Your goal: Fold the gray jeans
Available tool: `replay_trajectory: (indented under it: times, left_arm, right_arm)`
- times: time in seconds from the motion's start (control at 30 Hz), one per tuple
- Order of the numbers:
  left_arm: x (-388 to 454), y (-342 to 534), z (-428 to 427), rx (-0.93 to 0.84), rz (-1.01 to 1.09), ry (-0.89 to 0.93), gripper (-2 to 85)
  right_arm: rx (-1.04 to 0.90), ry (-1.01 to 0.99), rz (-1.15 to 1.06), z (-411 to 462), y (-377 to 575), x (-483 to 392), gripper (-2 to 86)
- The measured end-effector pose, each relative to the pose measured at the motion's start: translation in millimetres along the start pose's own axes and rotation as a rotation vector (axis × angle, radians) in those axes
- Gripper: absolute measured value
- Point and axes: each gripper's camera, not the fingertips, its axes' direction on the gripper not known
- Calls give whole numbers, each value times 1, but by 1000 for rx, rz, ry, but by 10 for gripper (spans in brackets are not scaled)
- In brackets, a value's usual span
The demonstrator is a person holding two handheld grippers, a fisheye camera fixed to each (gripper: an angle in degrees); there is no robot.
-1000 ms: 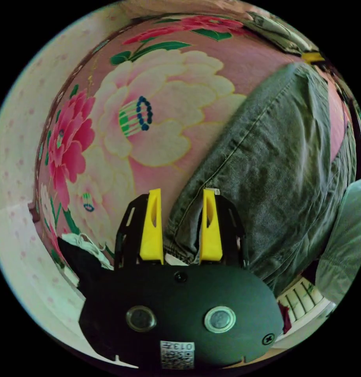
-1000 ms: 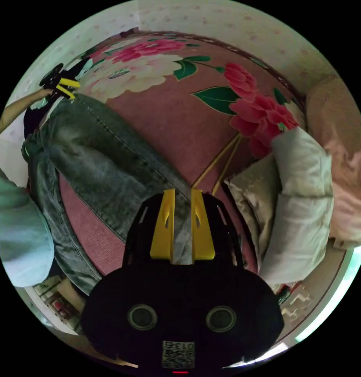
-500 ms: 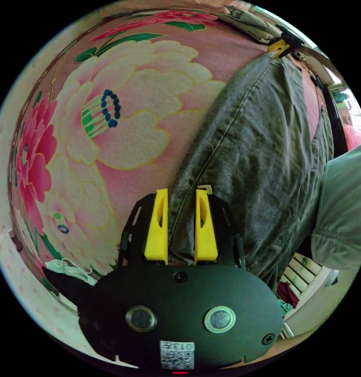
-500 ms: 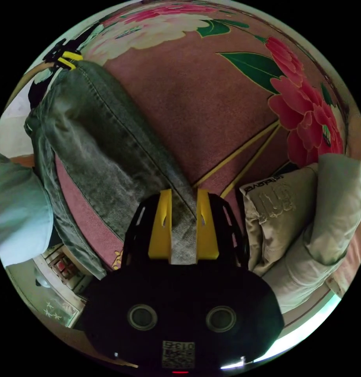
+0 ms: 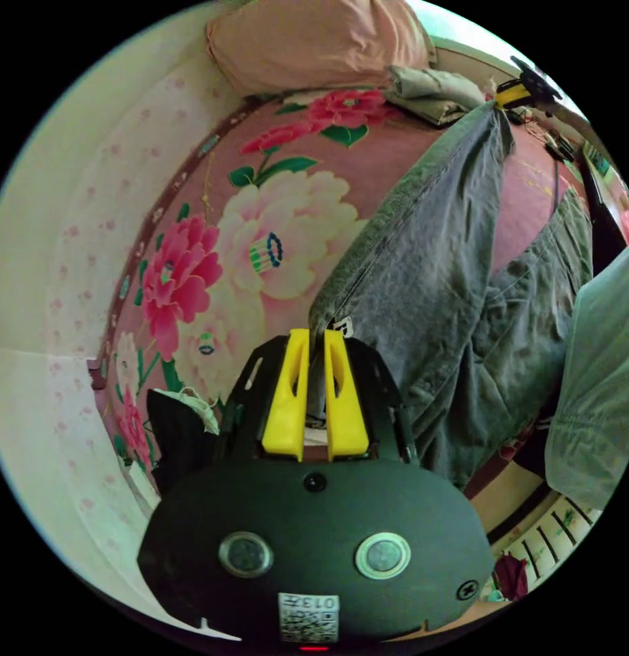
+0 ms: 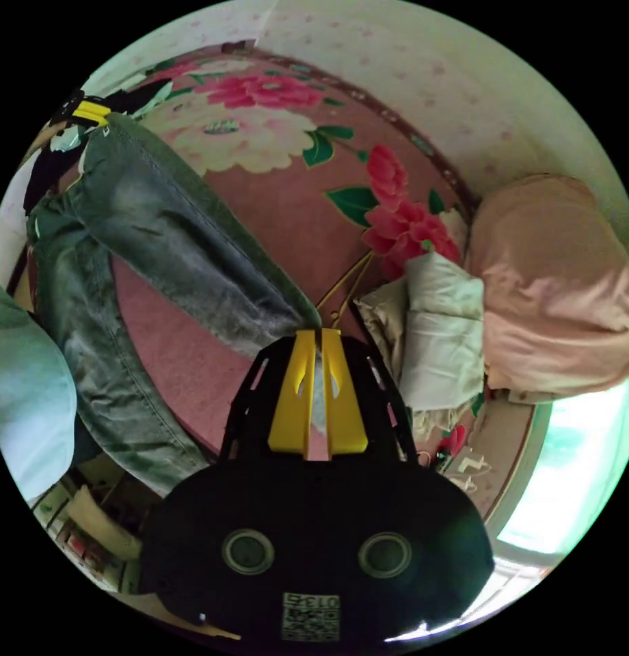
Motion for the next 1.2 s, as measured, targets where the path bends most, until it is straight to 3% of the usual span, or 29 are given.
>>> replay_trajectory:
  times: [0.13,0.23,0.37,0.5,0.63,0.77,0.93,1.07,1.2]
  left_arm:
    - [72,58,-80,88,36,-104,32]
    - [147,97,-104,27,125,-166,25]
    - [242,135,-83,-135,212,-111,15]
    - [291,144,-56,-258,210,8,10]
    - [296,137,-92,-222,187,-60,9]
    - [302,152,-102,-228,110,44,9]
    - [324,159,-78,-344,80,90,8]
    - [316,155,-131,-246,-26,83,2]
    - [326,118,-143,-206,34,-48,-2]
  right_arm:
    - [142,157,95,-89,91,-57,11]
    - [122,222,212,-123,158,-120,9]
    - [-97,279,277,-103,225,-213,5]
    - [-289,105,307,-64,275,-261,6]
    - [-284,113,340,-90,292,-248,9]
    - [-221,111,436,-126,332,-230,25]
    - [-388,-256,431,-105,386,-226,68]
    - [-174,-104,651,-168,427,-166,128]
    - [-39,-111,648,-163,402,-120,164]
